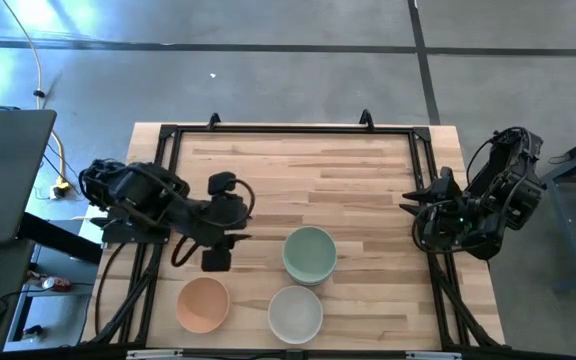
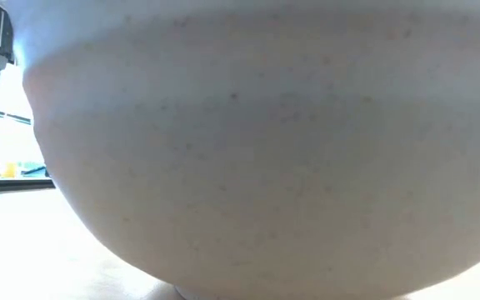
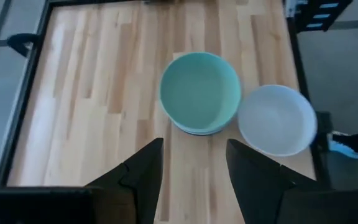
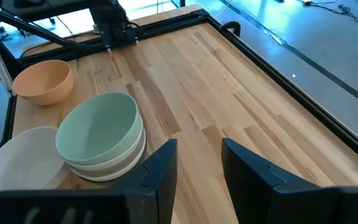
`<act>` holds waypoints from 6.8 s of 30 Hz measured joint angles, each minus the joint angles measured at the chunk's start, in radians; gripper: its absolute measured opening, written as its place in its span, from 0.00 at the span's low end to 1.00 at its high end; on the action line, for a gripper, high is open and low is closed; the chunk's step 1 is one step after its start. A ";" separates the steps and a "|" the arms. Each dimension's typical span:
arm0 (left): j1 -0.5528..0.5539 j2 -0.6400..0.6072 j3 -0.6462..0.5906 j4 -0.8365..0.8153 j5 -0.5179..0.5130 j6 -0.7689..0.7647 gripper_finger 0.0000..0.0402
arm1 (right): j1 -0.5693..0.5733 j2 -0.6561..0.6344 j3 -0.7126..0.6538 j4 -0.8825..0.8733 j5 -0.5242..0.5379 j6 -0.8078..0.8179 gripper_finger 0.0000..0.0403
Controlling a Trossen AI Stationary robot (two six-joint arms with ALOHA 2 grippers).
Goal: Nest bowls inside each other
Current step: Stack the light orange bowl on top of the light blue bowl
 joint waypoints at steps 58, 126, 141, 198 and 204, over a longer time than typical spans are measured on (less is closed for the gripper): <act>-0.222 -0.276 -1.273 0.544 0.383 -0.464 0.41 | 0.000 0.000 0.000 0.129 0.025 -0.034 0.29; 0.162 -0.275 -1.077 0.446 0.449 -0.075 0.00 | 0.000 0.001 0.000 0.143 0.032 -0.060 0.29; 0.321 -0.192 -0.785 0.332 0.405 0.004 0.00 | 0.000 0.001 0.000 0.126 0.049 -0.061 0.29; 0.409 0.363 -0.021 0.244 0.524 0.228 0.00 | 0.000 0.001 0.000 0.120 0.058 -0.057 0.29; 0.402 0.411 -0.021 0.247 0.545 0.235 0.00 | 0.000 0.001 0.000 0.120 0.058 -0.056 0.29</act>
